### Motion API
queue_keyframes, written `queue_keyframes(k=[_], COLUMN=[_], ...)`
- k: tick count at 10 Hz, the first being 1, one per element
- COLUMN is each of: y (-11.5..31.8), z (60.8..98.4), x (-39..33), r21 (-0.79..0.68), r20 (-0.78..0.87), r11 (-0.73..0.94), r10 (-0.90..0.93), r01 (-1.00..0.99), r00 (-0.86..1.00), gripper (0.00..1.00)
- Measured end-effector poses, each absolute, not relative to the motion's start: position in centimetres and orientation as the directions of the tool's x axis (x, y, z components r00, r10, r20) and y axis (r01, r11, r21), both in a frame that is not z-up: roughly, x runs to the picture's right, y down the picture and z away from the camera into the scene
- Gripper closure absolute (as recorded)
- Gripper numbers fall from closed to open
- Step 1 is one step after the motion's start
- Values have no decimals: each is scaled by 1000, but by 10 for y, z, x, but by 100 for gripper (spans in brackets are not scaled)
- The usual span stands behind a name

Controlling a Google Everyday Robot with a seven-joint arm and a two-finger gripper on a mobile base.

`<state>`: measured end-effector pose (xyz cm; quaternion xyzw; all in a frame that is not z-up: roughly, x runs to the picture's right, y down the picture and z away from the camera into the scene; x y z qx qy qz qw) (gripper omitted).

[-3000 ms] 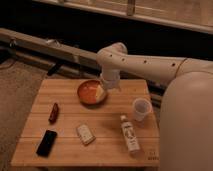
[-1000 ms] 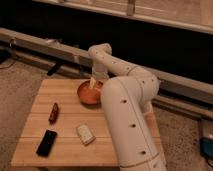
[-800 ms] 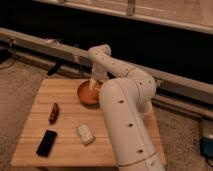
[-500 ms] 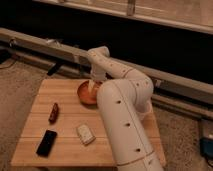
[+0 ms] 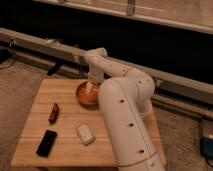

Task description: Push the ceramic bowl across the table

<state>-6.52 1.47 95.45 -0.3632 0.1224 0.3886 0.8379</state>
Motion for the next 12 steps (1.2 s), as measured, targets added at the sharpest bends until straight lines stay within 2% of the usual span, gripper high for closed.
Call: queue_keyframes(k=[5, 8, 12], y=[31, 31, 13], z=[915, 913, 932], x=[-108, -115, -83], r21=[-590, -600, -557], r20=[-413, -399, -448], r11=[478, 484, 459], r10=[515, 509, 536], r01=[-651, -637, -692], r00=[752, 763, 716], gripper=[20, 20, 20])
